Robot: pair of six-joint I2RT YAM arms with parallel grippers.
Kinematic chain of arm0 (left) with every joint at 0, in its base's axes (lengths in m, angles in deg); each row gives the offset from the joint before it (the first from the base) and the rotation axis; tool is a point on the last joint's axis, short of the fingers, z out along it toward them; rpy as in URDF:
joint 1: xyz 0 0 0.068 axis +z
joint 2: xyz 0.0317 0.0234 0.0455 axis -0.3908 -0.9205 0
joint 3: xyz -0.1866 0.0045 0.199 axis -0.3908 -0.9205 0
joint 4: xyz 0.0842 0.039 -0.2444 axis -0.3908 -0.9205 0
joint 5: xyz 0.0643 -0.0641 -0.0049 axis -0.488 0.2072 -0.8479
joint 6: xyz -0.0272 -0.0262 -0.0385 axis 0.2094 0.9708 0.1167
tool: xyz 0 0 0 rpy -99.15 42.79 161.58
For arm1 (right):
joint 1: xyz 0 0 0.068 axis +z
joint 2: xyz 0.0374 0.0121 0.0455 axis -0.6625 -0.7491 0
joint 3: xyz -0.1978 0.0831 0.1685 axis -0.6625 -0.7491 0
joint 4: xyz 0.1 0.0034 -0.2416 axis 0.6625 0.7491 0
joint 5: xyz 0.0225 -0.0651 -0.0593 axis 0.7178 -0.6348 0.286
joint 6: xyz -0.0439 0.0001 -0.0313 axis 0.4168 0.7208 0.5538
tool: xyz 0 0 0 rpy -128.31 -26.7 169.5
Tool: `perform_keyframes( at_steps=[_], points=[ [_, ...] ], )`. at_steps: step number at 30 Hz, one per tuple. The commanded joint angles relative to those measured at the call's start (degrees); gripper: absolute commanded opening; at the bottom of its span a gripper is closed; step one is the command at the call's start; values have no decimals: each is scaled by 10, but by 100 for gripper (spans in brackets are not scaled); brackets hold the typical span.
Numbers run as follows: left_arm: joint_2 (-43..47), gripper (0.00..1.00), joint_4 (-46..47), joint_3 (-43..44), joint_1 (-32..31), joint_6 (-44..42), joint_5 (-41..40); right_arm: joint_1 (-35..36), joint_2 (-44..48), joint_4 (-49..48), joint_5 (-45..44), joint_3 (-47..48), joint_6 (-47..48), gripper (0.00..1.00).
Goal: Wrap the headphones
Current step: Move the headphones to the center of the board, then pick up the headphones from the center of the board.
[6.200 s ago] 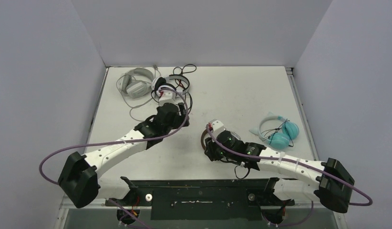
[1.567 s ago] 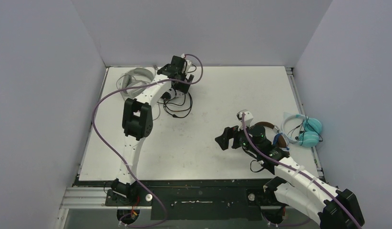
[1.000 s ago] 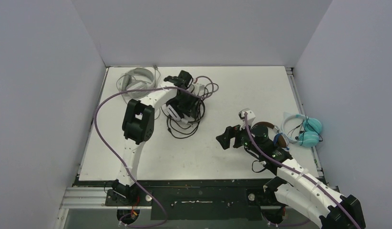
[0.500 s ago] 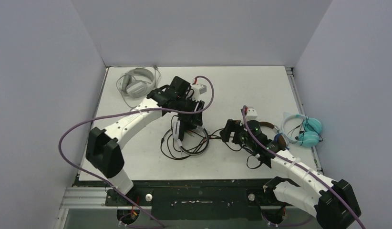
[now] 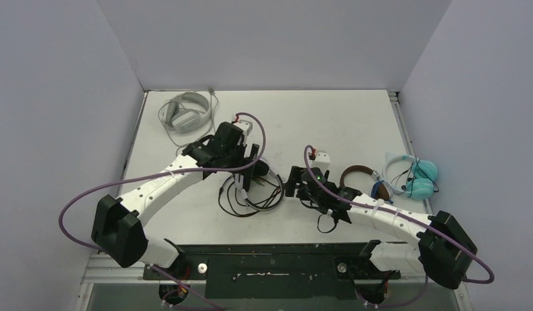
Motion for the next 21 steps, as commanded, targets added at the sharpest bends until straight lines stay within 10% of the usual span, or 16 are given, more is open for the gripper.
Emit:
perform_keyframes(
  at_steps=[1,21],
  points=[
    [87,97,47,-25,16,56,-128,51,-48,5,-101,48,-74,72],
    [189,97,45,-119,116,40,-87,108,-248,30,-94,155,-138,29]
  ],
)
